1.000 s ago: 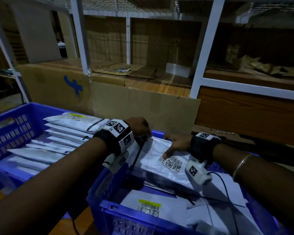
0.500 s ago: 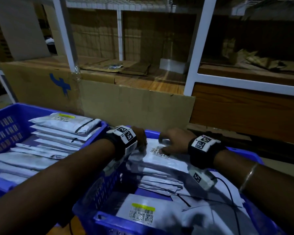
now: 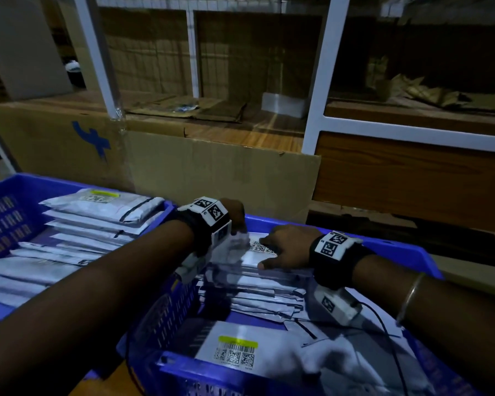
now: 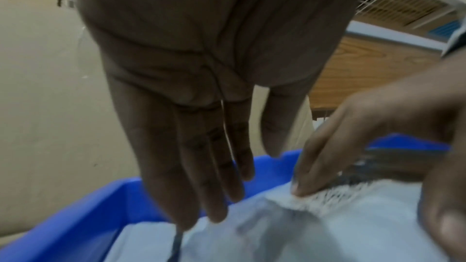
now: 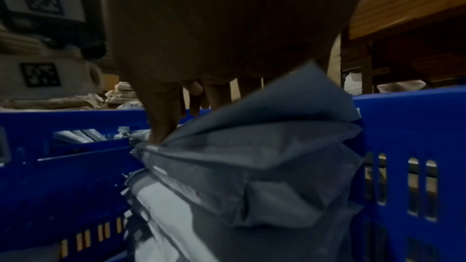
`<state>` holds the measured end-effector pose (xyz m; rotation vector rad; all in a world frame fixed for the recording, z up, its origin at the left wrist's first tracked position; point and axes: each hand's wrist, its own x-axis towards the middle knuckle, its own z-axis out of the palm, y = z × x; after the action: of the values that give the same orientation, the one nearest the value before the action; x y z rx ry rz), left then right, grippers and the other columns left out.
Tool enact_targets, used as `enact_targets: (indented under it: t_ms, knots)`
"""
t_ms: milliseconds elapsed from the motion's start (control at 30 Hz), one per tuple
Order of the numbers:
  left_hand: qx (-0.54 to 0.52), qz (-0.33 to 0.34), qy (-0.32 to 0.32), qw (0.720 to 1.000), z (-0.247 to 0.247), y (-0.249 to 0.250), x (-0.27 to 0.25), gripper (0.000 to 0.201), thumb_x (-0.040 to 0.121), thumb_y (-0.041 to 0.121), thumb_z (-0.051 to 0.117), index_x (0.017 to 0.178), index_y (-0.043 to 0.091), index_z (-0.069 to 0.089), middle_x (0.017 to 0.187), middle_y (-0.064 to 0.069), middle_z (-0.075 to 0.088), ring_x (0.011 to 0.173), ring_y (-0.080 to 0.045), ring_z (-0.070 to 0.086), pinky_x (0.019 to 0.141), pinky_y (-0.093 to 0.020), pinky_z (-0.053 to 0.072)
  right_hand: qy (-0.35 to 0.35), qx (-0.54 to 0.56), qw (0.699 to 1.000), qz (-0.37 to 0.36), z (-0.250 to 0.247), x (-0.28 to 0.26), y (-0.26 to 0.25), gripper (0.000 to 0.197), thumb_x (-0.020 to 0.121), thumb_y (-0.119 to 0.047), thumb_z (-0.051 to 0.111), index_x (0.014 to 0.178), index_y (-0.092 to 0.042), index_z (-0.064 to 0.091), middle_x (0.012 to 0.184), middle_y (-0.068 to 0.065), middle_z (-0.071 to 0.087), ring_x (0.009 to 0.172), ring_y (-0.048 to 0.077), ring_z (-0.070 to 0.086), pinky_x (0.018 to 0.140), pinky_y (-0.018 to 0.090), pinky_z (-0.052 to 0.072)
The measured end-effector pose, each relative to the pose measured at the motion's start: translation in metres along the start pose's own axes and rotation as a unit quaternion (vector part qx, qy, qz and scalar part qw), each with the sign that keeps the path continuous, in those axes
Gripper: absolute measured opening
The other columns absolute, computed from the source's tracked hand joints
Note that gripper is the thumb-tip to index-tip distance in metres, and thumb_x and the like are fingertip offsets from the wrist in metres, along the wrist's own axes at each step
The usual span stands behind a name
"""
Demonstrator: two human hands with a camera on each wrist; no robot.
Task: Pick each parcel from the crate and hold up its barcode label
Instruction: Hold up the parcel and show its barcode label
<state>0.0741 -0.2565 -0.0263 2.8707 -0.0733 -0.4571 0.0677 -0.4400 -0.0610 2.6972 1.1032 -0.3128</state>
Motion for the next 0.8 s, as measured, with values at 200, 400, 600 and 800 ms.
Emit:
enact_targets:
  t_ms: [200, 400, 600, 800]
  knots:
    - [-0.023, 0.003, -0.004, 1.0, 0.006, 0.003, 0.002, 0.009, 0.082, 0.015, 0.063, 0.08, 0.009, 0.07, 0.085, -0.009, 0.075, 0.079, -0.022, 0.073, 0.079, -0.039, 0.06, 0.025, -0.001, 1.0, 0.012, 0.004, -0.005, -0.003, 0.054, 0.084, -0.074, 0.047, 0.094, -0.021, 0.049, 0.108, 0.007, 0.05, 0.095, 0.029, 0.055, 0.066, 0.034, 0.042]
    - [0.013, -0.013, -0.007, 1.0, 0.009, 0.006, 0.001, 0.022, 0.073, 0.023, 0.067, 0.056, 0.012, 0.057, 0.061, -0.001, 0.06, 0.083, -0.029, 0.069, 0.079, -0.038, 0.057, 0.115, -0.026, 0.993, 0.009, 0.011, -0.023, 0.001, 0.052, 0.074, -0.071, 0.063, 0.093, -0.023, 0.061, 0.096, 0.0, 0.051, 0.092, 0.024, 0.053, 0.062, 0.031, 0.037]
    - [-0.07, 0.01, 0.006, 0.997, 0.009, 0.009, 0.002, 0.026, 0.075, 0.025, 0.064, 0.087, 0.004, 0.073, 0.085, -0.013, 0.075, 0.08, -0.027, 0.073, 0.079, -0.043, 0.059, 0.095, 0.028, 0.995, 0.026, 0.016, -0.017, -0.006, 0.05, 0.081, -0.067, 0.061, 0.099, -0.021, 0.061, 0.1, 0.001, 0.048, 0.092, 0.026, 0.055, 0.063, 0.033, 0.038]
    - [-0.002, -0.009, 0.012, 1.0, 0.022, 0.012, 0.008, 0.019, 0.081, 0.02, 0.063, 0.063, 0.014, 0.059, 0.089, -0.012, 0.071, 0.087, -0.026, 0.07, 0.083, -0.038, 0.057, 0.09, 0.054, 0.994, 0.04, 0.012, -0.016, -0.004, 0.062, 0.074, -0.075, 0.061, 0.106, -0.022, 0.065, 0.103, -0.001, 0.049, 0.094, 0.024, 0.056, 0.072, 0.036, 0.049]
